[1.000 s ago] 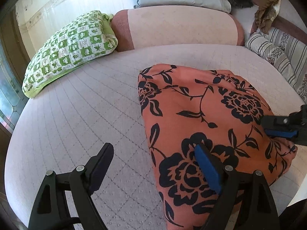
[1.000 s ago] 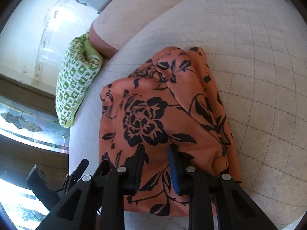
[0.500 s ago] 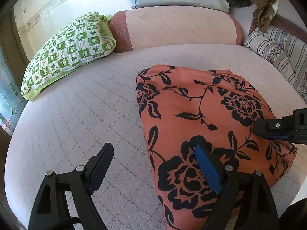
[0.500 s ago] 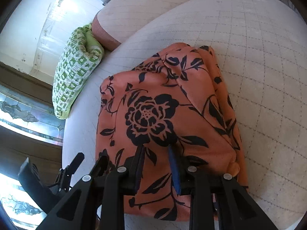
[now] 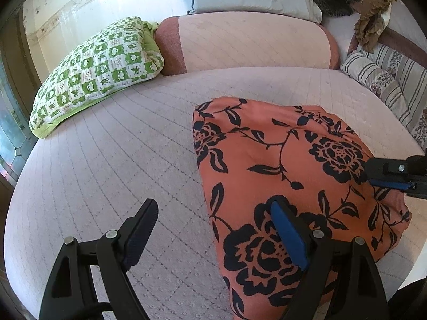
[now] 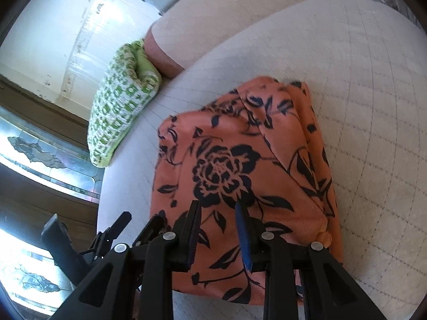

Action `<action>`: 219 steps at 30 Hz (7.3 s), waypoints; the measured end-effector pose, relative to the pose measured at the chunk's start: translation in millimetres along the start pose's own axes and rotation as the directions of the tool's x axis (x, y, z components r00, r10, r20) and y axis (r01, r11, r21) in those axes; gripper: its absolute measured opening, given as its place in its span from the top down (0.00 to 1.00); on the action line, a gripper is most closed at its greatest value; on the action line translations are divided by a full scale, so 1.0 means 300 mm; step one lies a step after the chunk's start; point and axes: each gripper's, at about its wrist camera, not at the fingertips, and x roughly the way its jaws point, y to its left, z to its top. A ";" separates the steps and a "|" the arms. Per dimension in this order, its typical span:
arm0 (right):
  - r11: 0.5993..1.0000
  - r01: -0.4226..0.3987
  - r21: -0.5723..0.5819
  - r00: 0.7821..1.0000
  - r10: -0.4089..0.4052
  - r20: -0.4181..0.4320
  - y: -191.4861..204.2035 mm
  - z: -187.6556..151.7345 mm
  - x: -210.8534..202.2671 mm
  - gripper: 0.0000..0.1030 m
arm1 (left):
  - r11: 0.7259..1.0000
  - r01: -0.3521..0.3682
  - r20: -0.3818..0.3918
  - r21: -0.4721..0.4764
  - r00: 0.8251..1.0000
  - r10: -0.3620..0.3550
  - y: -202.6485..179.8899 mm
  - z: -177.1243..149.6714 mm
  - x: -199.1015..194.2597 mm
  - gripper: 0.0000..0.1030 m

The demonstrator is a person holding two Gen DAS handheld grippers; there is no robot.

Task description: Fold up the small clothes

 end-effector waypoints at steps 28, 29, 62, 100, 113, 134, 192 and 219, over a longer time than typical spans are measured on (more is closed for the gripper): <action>0.997 0.066 0.050 0.991 -0.071 0.115 -0.067 0.048 -0.071 0.71 | 0.998 -0.010 -0.005 -0.054 1.000 0.010 0.050 0.009 0.013 0.15; 0.996 0.069 0.056 0.991 -0.075 0.115 -0.074 0.052 -0.073 0.71 | 0.998 -0.006 -0.004 -0.061 1.000 0.006 0.055 0.011 0.012 0.15; 0.997 0.047 0.061 0.989 -0.055 0.141 -0.153 0.072 -0.114 0.27 | 0.989 0.037 -0.037 -0.146 0.998 -0.043 0.121 0.022 0.041 0.15; 0.993 0.021 0.113 1.000 -0.019 -0.018 -0.250 0.092 -0.007 0.27 | 0.844 0.414 -0.080 -0.343 0.882 -0.465 0.198 0.021 0.107 0.15; 0.966 -0.126 0.227 0.983 0.153 -0.106 -0.355 0.104 0.058 0.27 | 0.749 0.534 -0.204 -0.392 0.744 -0.636 0.118 -0.004 0.223 0.15; 0.995 -0.086 0.056 0.995 0.089 -0.054 -0.140 0.076 0.130 0.49 | 0.850 0.470 -0.098 -0.236 0.859 -0.502 0.060 0.027 0.133 0.53; 0.958 -0.089 -0.271 0.996 0.085 -0.025 0.372 -0.046 0.327 0.57 | 0.945 0.196 0.002 -0.260 0.979 -0.203 0.442 -0.072 -0.048 0.56; 0.973 0.049 -0.227 0.997 -0.062 -0.050 0.339 -0.073 0.418 0.36 | 0.963 0.066 -0.058 -0.262 0.995 -0.084 0.432 -0.108 0.026 0.24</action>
